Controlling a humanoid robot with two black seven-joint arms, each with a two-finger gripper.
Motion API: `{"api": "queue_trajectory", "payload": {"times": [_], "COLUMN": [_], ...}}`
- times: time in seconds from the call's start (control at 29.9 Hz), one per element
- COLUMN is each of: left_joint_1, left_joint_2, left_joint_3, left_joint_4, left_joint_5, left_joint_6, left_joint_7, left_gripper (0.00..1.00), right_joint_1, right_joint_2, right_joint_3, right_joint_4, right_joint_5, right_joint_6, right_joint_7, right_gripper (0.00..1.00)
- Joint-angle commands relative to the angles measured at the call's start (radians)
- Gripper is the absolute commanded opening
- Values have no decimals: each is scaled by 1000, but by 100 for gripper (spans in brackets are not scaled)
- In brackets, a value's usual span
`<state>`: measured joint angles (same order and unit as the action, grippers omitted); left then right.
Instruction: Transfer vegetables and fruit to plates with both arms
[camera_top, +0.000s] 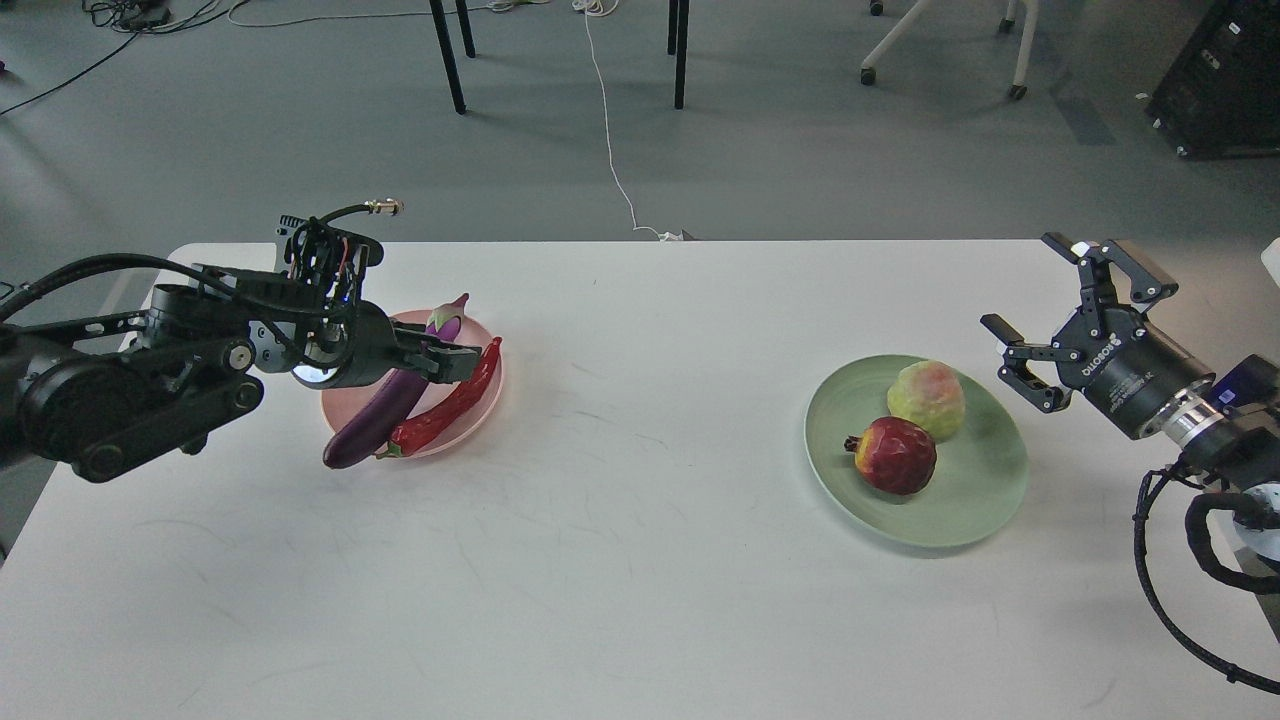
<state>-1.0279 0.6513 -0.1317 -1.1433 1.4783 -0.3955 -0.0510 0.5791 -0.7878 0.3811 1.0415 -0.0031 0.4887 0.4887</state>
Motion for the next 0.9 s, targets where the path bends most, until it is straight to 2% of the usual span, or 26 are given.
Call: {"api": "queue_trajectory", "payload": {"times": [0.0, 0.1, 0.17, 0.33, 0.4, 0.64, 0.87], "left_joint_1": [18, 87, 144, 310, 374, 617, 683], "left_joint_2": [4, -10, -16, -50, -67, -214, -277], "left_joint_3": [-135, -244, -304, -420, -468, -788, -841], "left_joint_4": [1, -1, -16, -65, -75, -81, -73], "left_joint_5": [-169, -425, -562, -720, -763, -917, -915], "left_joint_6": [1, 38, 110, 250, 271, 271, 268], "left_joint_7": [-50, -92, -119, -223, -244, -218, -199], "left_gripper": [94, 99, 99, 99, 99, 99, 99], "right_joint_1": [19, 51, 61, 58, 47, 30, 30], "right_joint_2": [-1, 1, 7, 35, 38, 64, 88], "right_joint_3": [-1, -7, -8, -10, -8, 16, 76], "right_joint_4": [2, 3, 12, 60, 64, 66, 66], "right_joint_5": [0, 2, 2, 5, 6, 8, 8], "right_joint_6": [-1, -34, -91, -249, -278, -285, -280], "right_joint_7": [0, 0, 0, 0, 0, 0, 0], "right_gripper": [97, 97, 97, 98, 98, 98, 98]}}
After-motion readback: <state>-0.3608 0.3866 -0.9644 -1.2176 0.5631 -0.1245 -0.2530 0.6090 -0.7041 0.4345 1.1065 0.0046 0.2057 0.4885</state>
